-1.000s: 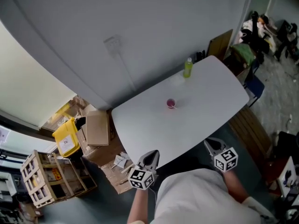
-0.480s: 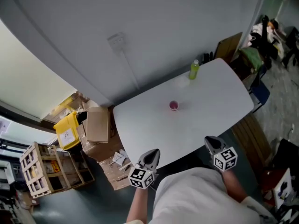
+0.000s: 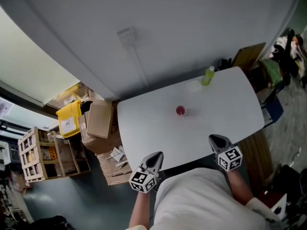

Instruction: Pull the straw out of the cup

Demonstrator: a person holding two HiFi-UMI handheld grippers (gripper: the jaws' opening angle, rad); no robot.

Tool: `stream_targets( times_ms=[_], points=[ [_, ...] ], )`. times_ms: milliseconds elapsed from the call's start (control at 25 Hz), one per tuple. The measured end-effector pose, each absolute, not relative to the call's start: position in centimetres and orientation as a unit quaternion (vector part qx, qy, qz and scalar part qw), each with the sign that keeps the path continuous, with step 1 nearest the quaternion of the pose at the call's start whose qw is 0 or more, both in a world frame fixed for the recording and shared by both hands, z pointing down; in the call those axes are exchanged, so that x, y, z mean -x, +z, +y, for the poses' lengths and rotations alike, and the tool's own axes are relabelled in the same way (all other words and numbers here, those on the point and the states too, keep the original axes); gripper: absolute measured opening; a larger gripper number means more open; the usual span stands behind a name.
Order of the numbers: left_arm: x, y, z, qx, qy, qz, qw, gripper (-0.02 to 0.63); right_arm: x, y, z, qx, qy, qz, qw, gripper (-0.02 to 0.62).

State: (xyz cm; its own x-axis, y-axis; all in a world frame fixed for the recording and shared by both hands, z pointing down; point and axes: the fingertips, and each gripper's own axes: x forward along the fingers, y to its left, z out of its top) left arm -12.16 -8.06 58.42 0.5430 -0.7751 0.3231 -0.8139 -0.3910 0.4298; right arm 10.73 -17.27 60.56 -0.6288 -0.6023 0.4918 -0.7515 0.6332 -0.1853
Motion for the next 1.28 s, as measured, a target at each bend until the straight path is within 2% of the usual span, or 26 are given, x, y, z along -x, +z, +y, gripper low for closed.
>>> stream_targets(
  times_ms=[960,1080,1280],
  points=[
    [8.9,60.4,-12.0,-0.752,0.016,-0.578,0.317,0.002,-4.3,69.3,-25.3,-0.187,0.098,-0.926,0.312,0.045],
    [8.7,60.8,-12.1,-0.745,0.017,-0.583,0.323,0.002,-3.4,70.4,-25.6,-0.167,0.089,-0.928,0.322,0.120],
    [8.7,61.5,-12.4,-0.734,0.017,-0.592,0.332,0.002,-2.1,72.0,-26.4,-0.146,0.060,-0.929,0.334,0.124]
  ],
)
